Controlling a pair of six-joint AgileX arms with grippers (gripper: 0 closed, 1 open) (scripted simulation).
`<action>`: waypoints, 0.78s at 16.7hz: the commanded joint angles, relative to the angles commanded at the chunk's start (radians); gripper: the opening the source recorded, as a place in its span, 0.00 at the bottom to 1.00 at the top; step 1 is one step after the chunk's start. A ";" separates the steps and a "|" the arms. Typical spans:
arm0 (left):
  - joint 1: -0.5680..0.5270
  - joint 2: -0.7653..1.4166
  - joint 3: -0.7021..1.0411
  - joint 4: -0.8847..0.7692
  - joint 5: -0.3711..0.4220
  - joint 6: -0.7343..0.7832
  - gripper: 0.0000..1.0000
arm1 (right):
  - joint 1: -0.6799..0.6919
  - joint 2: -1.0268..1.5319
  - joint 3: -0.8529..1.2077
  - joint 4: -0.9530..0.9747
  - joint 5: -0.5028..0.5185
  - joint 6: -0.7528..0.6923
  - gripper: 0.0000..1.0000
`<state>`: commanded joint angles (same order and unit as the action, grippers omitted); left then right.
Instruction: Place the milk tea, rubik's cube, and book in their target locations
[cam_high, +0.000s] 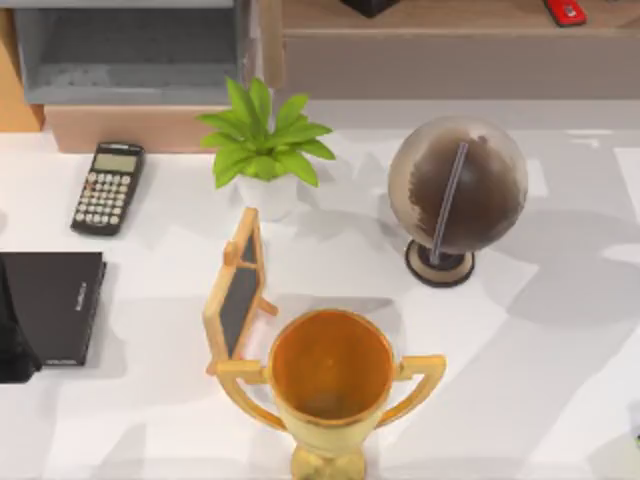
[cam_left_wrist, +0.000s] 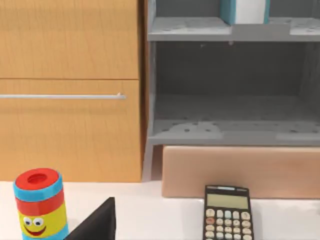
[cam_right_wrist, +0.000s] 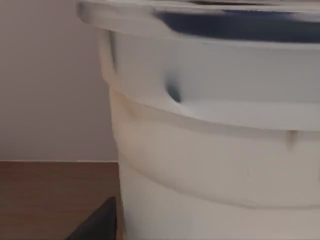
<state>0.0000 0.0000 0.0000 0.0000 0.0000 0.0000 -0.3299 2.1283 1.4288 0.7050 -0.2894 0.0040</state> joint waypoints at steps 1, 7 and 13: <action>0.000 0.000 0.000 0.000 0.000 0.000 1.00 | 0.000 0.000 0.000 0.000 0.000 0.000 0.85; 0.000 0.000 0.000 0.000 0.000 0.000 1.00 | 0.000 0.000 0.000 0.000 0.000 0.000 0.40; 0.000 0.000 0.000 0.000 0.000 0.000 1.00 | 0.000 0.000 0.000 0.000 0.000 0.000 0.00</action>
<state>0.0000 0.0000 0.0000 0.0000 0.0000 0.0000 -0.3299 2.1283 1.4288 0.7050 -0.2894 0.0040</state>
